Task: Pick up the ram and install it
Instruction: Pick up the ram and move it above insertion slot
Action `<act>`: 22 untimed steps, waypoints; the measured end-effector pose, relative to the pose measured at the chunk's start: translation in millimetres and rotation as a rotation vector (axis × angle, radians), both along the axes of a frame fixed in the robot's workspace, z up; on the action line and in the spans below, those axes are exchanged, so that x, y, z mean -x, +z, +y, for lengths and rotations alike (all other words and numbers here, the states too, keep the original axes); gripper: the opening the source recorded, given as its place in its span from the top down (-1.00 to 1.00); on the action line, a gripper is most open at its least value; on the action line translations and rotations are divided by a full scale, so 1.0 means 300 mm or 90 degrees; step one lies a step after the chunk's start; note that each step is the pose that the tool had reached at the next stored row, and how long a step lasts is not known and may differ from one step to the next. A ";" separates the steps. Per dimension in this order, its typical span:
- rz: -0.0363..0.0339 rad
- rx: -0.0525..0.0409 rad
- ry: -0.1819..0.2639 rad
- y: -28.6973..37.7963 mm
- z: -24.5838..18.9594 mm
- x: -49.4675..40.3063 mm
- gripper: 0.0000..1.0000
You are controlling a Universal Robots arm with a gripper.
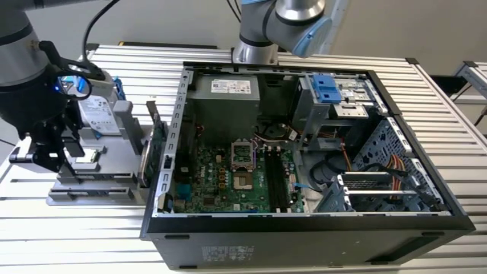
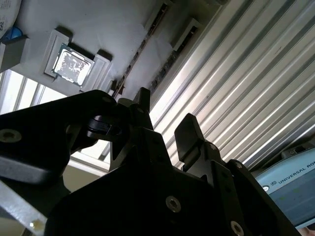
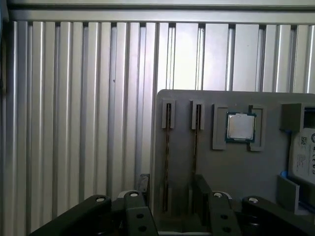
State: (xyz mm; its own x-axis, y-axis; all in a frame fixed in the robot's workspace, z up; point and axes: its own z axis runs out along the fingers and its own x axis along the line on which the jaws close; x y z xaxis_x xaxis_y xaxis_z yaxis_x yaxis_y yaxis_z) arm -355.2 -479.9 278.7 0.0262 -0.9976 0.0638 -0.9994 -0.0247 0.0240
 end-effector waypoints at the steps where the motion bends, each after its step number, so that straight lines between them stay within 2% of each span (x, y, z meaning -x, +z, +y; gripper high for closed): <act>1: 0.0000 0.0003 0.000 -0.003 0.000 0.000 -1.00; 20: 0.0001 0.0049 0.000 -0.058 0.001 0.000 -1.00; 22: 0.0001 0.0059 0.000 -0.072 0.001 0.000 -1.00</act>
